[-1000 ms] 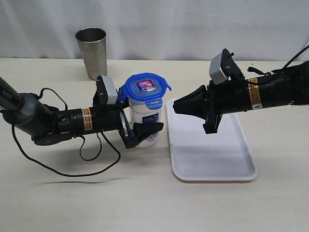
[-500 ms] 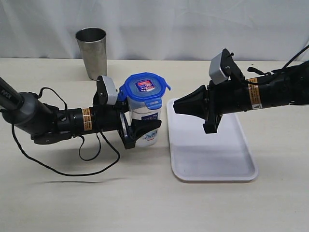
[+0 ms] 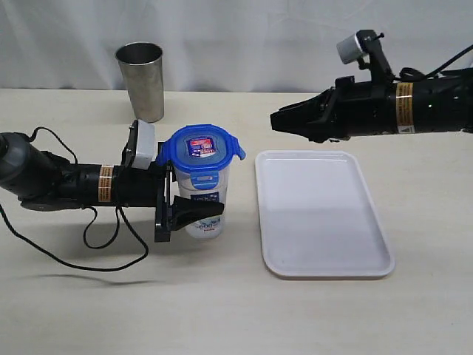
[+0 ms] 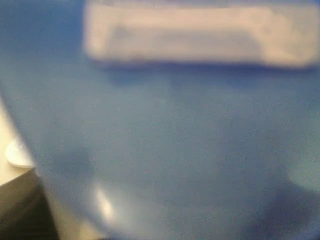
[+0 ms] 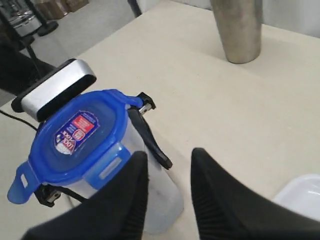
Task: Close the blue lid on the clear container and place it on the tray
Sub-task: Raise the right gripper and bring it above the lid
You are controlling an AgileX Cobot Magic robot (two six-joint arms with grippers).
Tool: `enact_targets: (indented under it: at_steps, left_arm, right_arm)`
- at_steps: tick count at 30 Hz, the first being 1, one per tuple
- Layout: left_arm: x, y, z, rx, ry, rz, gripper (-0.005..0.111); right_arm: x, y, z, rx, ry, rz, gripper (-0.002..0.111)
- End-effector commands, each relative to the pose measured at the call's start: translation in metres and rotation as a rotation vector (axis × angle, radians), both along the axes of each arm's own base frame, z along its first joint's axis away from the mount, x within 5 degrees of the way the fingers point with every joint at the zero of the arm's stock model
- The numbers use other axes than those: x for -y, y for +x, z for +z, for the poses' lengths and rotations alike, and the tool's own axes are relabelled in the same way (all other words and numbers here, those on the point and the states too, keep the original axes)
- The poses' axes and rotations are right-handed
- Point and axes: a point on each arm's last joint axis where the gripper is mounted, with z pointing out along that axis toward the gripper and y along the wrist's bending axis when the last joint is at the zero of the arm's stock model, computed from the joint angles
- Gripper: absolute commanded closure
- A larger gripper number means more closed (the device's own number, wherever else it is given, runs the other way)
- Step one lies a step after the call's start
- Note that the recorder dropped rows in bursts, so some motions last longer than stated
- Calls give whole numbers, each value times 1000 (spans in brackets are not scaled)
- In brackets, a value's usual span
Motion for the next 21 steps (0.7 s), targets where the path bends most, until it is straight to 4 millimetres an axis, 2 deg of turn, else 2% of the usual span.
enact_targets:
  at_steps: [1,4,8,9,11,12,13,14,16,18,20,21]
  left_arm:
    - [-2,-3,-8,-12,77,-27,107]
    - [-2,-3,-8,-12,76,-25,107]
    - [-2,-2,-8,-14,71,-13,107]
    - [-2,-2,-8,-14,70,-11,107]
    - [-2,-2,-8,-14,69,-9,107]
    - [-2,-2,-8,-14,69,-8,107]
    - [-2,-1,-8,-15,68,-5,107]
    - [-2,-1,-8,-15,67,-4,107]
    - [-2,-1,-8,-15,65,1,107]
    - [-2,0,-7,-16,62,9,107]
    - [-2,0,-7,-16,62,9,107]
    - [-2,-2,-8,-14,70,-12,107]
  right_arm:
    - [-15,-12,23,-15,-106,-98,78]
    - [-38,-22,35,-9,-122,-255,78]
    - [-54,-33,47,18,-112,-402,78]
    - [-56,-33,49,40,-120,-410,78]
    - [-60,-31,63,194,-203,-410,78]
    - [-61,-29,68,275,-262,-424,78]
    - [-59,-26,74,353,-324,-509,78]
    - [-51,-23,84,433,-391,-692,78]
    - [-41,-23,92,490,-464,-864,78]
    - [-33,-23,90,341,-468,-926,78]
    - [-32,-20,85,131,-454,-795,77]
    - [-32,-18,86,55,-407,-711,72]
